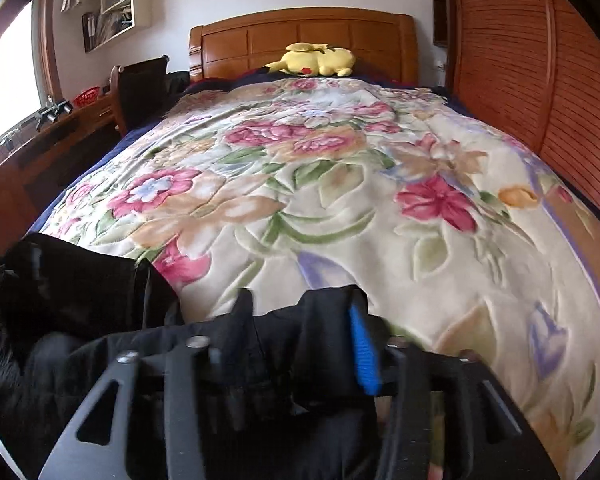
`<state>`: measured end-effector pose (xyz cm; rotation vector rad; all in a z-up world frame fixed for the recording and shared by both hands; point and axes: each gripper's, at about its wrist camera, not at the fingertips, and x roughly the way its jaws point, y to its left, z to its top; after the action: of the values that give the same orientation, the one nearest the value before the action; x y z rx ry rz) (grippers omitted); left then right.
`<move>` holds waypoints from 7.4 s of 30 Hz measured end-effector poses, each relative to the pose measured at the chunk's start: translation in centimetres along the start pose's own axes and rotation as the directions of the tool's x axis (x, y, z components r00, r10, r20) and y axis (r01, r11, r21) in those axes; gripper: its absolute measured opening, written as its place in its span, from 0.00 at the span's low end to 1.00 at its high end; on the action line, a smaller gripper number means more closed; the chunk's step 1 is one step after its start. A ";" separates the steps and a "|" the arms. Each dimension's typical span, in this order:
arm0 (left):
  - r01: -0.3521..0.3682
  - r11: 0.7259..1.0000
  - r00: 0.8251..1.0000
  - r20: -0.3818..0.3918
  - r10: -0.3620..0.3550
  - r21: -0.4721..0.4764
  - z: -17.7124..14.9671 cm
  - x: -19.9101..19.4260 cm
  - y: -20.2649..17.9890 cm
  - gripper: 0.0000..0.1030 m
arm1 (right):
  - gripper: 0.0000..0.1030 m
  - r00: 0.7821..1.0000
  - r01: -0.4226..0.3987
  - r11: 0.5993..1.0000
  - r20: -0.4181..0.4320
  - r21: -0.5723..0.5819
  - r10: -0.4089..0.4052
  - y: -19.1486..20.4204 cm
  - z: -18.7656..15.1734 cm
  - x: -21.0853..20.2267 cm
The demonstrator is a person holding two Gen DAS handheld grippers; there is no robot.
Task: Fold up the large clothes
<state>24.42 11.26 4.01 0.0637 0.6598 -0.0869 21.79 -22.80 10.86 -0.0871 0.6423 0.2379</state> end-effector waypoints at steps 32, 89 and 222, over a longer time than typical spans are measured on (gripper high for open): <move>0.041 0.999 0.998 0.056 -0.041 -0.014 -13.1 -9.2 -3.9 0.74 | 0.70 0.996 0.010 0.999 0.088 -0.035 -0.007 -2.9 -13.6 -13.9; 0.150 0.989 0.988 0.040 -0.150 -0.001 -15.6 -14.3 -3.7 0.09 | 0.14 0.997 -0.026 0.961 -0.077 -0.275 0.005 1.1 -15.3 -16.1; 0.275 0.936 0.961 -0.044 -0.272 0.218 -19.6 -13.4 -17.4 0.77 | 0.82 0.995 0.078 0.973 -0.082 0.219 -0.062 -2.3 -25.1 -19.9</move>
<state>0.21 -3.51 -3.75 0.1889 0.6670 -0.4300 -7.65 -32.68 2.85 0.0969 0.7346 0.0936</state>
